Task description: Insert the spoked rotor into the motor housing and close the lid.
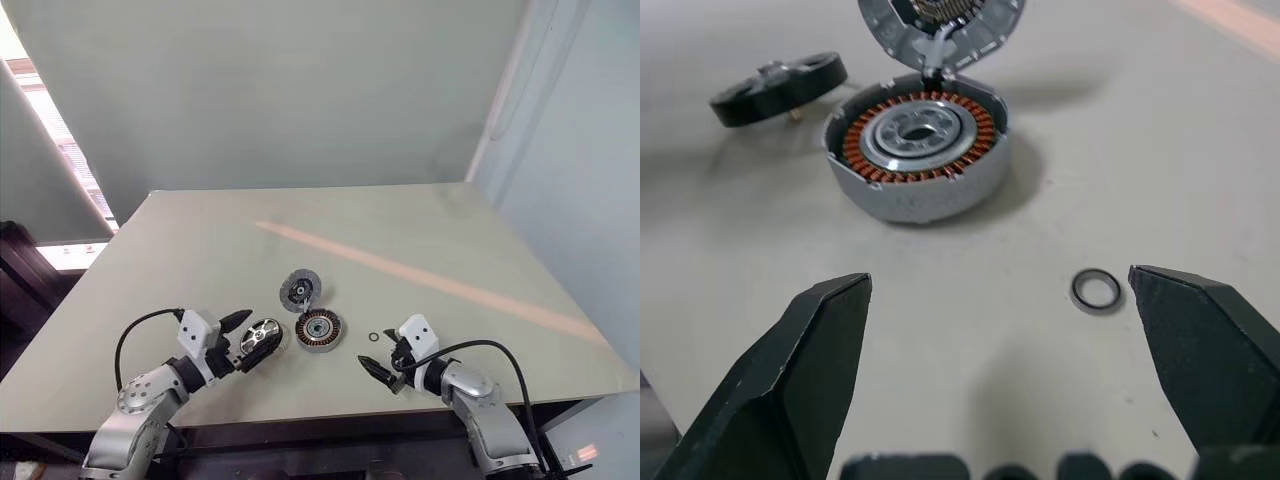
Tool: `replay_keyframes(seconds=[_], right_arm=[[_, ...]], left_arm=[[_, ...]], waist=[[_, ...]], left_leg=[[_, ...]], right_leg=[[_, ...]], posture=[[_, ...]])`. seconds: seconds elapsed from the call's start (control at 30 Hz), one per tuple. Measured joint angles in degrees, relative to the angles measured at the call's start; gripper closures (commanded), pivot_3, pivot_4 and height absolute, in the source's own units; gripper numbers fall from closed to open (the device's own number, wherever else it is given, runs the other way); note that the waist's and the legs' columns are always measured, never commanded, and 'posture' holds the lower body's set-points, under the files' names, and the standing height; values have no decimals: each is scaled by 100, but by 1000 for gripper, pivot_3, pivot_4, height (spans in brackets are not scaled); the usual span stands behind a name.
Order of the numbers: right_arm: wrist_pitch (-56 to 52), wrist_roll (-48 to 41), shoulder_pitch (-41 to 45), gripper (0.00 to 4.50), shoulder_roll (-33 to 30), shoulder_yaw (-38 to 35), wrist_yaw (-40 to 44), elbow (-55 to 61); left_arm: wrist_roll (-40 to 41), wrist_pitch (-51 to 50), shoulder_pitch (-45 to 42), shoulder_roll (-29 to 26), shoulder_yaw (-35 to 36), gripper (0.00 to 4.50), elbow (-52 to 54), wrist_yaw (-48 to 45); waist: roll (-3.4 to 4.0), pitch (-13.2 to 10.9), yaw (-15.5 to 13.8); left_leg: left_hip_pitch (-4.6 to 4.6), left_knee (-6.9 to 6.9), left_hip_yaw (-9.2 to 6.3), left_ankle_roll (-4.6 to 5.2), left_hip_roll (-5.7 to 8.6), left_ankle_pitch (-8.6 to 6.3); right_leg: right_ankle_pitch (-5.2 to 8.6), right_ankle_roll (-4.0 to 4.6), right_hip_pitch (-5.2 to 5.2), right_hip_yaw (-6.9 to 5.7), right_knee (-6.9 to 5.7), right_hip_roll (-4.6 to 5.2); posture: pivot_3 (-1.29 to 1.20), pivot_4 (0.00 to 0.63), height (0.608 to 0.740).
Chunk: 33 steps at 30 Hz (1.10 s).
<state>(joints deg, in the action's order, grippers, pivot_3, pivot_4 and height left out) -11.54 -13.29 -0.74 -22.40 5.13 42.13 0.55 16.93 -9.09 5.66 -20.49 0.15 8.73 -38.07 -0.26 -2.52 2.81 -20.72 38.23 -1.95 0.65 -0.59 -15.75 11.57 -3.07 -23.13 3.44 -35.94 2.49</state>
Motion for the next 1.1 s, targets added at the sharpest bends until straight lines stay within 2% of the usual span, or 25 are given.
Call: replay_keyframes(seconds=[1.1], right_arm=[[-11, -14, 246, 0, 85, -217, -278, -236]], left_arm=[[50, -97, 291, 83, -146, 54, 279, 88]], waist=[[0, 0, 0]], left_leg=[[-1, 0, 1, 0, 0, 0]], right_leg=[[0, 0, -1, 2, 1, 0]], posture=[[0, 0, 740]])
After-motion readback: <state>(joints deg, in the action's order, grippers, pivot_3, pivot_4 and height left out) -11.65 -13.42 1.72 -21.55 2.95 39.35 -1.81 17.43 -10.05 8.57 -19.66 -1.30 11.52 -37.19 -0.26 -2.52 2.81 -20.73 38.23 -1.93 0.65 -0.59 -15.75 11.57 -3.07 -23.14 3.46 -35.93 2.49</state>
